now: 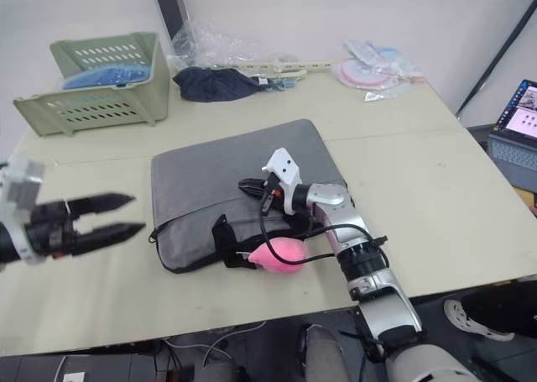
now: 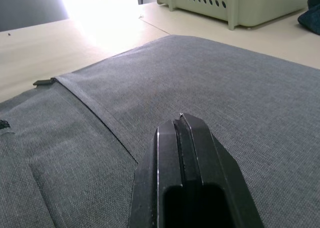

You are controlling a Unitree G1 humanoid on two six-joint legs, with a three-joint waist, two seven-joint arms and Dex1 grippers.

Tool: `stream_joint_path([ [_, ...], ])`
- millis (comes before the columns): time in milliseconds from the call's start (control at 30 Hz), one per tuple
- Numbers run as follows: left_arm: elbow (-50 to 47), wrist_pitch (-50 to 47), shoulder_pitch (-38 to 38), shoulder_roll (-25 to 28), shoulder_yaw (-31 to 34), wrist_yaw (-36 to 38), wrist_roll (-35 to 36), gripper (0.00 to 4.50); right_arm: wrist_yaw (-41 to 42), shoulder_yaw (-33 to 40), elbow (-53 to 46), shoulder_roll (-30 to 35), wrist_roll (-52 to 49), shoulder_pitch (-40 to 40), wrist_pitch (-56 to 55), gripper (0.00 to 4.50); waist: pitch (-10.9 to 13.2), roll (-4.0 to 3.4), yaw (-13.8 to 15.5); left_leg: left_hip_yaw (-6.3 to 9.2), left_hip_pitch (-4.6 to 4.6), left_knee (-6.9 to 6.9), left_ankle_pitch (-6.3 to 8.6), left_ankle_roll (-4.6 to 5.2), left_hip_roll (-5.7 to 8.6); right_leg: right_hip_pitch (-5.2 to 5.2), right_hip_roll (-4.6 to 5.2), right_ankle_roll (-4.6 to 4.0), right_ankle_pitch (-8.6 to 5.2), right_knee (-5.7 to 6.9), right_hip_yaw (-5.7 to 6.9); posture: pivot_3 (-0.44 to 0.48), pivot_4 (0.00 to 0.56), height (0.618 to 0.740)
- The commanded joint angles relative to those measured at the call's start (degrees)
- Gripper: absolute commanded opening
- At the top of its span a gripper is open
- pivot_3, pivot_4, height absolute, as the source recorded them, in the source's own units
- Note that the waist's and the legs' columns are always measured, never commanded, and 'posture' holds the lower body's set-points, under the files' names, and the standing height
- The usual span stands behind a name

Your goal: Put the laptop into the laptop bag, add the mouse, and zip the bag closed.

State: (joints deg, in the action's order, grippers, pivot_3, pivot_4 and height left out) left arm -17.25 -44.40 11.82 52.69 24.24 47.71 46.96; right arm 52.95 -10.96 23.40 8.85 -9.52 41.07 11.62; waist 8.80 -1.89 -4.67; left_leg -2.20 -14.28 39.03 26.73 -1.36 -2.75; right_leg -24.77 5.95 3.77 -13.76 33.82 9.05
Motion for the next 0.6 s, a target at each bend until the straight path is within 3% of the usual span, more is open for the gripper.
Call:
stream_joint_path([
  [33, 1.3, 5.1, 3.3, -3.6, -7.6, -0.8, -5.4, 4.42, -0.7, -3.5, 3.5, 0.2, 2.7, -3.7, 5.1, 0.00, 0.0, 0.11, -0.2, -0.04, -0.02, 0.00, 0.00, 0.00, -0.02, -0.03, -0.04, 0.01, 0.01, 0.00, -0.02, 0.000, 0.150, 0.740],
  [300, 10.2, 13.2, 9.2, -10.7, -17.5, 2.8, -13.1, 4.42, -2.1, -2.6, -4.8, 1.2, 1.6, -3.6, 8.8, 0.00, 0.0, 0.17, 0.2, -0.24, -0.34, 0.04, -0.03, -0.03, -0.06, -0.49, -0.22, 0.02, 0.02, 0.07, 0.08, 0.000, 0.150, 0.740],
  [600, 16.8, 18.0, 15.4, -14.7, -18.5, 5.6, -15.2, 4.42, -5.5, 0.5, -21.3, 3.9, -1.9, -2.2, 18.8, 0.00, 0.7, 0.30, 1.5, -0.63, -0.91, 0.25, -0.10, 0.06, -0.01, -0.86, -0.31, 0.14, 0.08, -0.01, 0.35, 0.000, 0.150, 0.740],
])
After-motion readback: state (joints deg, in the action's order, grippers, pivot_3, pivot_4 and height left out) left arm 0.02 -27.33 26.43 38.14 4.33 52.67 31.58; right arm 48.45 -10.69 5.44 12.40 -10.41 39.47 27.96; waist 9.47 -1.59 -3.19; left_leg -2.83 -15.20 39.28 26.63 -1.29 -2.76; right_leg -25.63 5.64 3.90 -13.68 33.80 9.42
